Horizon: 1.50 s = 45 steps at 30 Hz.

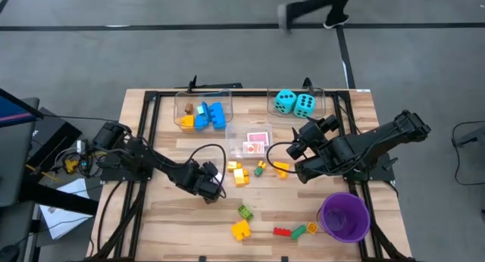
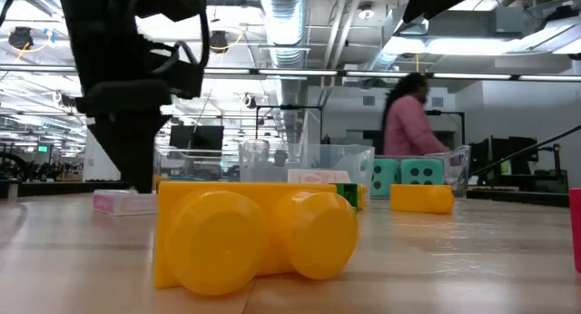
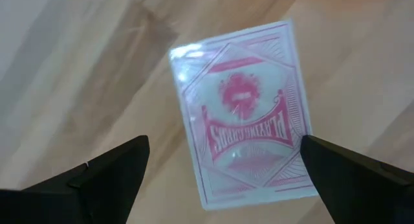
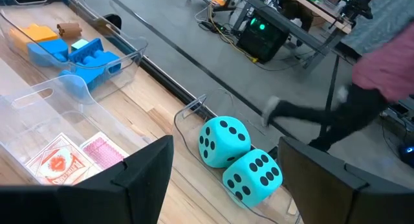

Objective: Pick & Place Toys
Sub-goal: Put the pink deck of cards into the bottom transparent bin

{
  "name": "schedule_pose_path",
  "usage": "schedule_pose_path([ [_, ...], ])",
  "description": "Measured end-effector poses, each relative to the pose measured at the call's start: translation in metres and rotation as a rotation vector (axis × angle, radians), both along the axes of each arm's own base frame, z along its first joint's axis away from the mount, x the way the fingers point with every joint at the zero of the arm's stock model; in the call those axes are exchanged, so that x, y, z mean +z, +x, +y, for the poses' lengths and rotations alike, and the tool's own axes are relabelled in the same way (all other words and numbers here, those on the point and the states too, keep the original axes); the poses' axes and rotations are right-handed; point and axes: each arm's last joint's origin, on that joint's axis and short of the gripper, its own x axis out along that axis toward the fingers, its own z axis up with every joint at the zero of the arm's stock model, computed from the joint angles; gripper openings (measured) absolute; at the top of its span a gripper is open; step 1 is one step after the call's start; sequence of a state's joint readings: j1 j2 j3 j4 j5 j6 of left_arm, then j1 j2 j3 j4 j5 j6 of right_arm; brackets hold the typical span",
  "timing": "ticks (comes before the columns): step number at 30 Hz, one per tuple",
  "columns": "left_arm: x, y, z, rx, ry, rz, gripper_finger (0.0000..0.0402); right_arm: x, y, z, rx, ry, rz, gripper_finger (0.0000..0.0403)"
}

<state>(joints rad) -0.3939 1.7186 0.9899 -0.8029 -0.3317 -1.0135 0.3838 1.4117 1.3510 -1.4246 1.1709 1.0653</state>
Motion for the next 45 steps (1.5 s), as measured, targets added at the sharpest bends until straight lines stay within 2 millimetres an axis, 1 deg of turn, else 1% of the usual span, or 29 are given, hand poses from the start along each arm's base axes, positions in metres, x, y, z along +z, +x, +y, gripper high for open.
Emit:
schedule_pose_path([
  [3, 0.001, -0.005, 0.002, -0.055, 0.027, 0.071, 0.0398, 0.000, 0.000, 0.000, 0.000, 0.000, 0.000, 0.0272],
  [6, 0.006, -0.013, 0.006, -0.064, 0.058, 0.108, 0.0397, 0.000, 0.000, 0.000, 0.000, 0.000, 0.000, 0.0272],
  [8, 0.014, -0.015, 0.007, -0.050, 0.070, 0.065, 0.0397, 0.000, 0.000, 0.000, 0.000, 0.000, 0.000, 0.0272],
  [11, 0.033, -0.015, 0.008, -0.038, 0.051, -0.053, 0.0397, 0.000, 0.000, 0.000, 0.000, 0.000, 0.000, 0.0272],
  [13, 0.040, -0.015, 0.008, -0.054, 0.038, -0.103, 0.0397, 0.000, 0.000, 0.000, 0.000, 0.000, 0.000, 0.0272],
  [16, 0.048, -0.013, 0.006, -0.108, 0.065, -0.178, 0.0399, 0.000, 0.000, 0.000, 0.000, 0.000, 0.000, 0.0272],
  [19, 0.038, -0.014, 0.007, -0.142, 0.078, -0.205, 0.0400, 0.000, 0.000, 0.000, 0.000, 0.004, 0.001, 0.0272],
  [25, 0.005, -0.030, 0.013, -0.095, 0.053, -0.180, 0.0400, 0.000, 0.000, 0.000, 0.001, 0.006, 0.002, 0.0272],
  [30, -0.010, -0.035, 0.015, -0.074, 0.023, -0.253, 0.0400, 0.000, 0.000, 0.000, 0.001, 0.006, 0.001, 0.0272],
  [37, -0.022, -0.044, 0.017, -0.038, 0.015, -0.255, 0.0400, 0.000, 0.000, 0.000, 0.001, 0.006, 0.001, 0.0272],
  [45, -0.036, -0.054, 0.021, -0.042, 0.006, -0.272, 0.0399, 0.000, 0.000, 0.000, 0.001, 0.004, 0.001, 0.0272],
])
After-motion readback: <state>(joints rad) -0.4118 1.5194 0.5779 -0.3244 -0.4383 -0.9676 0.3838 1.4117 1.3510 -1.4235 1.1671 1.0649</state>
